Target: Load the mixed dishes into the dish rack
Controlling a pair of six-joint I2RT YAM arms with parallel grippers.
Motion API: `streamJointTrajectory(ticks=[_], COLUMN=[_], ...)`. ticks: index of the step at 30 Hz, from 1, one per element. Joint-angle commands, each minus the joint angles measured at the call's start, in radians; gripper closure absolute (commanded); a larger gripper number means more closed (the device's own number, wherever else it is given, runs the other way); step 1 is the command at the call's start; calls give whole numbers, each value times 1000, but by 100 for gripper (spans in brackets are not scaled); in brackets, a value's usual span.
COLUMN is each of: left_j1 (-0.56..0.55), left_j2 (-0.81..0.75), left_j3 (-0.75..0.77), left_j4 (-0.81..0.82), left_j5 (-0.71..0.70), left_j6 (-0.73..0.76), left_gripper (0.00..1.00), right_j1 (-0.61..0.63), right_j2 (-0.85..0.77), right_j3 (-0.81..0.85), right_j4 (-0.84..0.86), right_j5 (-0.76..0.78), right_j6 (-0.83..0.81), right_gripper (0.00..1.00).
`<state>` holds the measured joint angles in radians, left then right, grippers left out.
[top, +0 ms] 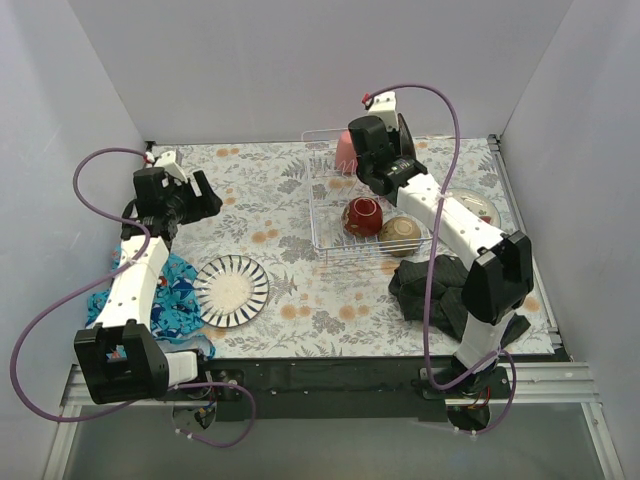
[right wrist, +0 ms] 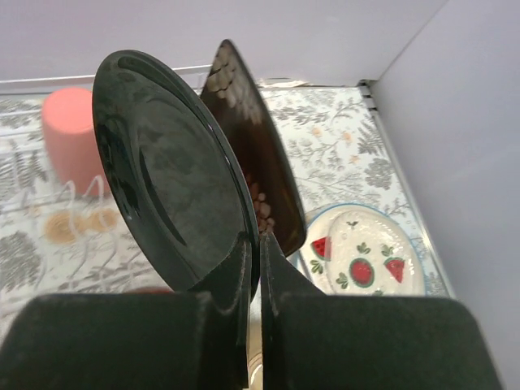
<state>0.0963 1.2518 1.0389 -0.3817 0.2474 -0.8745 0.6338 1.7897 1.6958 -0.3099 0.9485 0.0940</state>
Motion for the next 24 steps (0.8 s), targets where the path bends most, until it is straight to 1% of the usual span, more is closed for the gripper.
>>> streamJointTrajectory(ticks=[1, 6, 14, 24], left_j1=[2, 0, 0, 2], left_j2=[-45, -43, -26, -14], left_j3=[-31, -39, -39, -33], left_j4=[0, -3, -8, -28], left_j5=[10, 16, 12, -10], left_j6=[19, 19, 35, 62], left_gripper=[27, 27, 27, 26], right_j1=[-37, -55, -80, -94], right_j2=[49, 103, 148, 266], right_j3=[47, 73, 87, 131], right_j4=[124, 155, 153, 155], right_j5=[116, 136, 128, 107], right_j6=[-75, -132, -126, -126], right_gripper=[99, 99, 99, 99])
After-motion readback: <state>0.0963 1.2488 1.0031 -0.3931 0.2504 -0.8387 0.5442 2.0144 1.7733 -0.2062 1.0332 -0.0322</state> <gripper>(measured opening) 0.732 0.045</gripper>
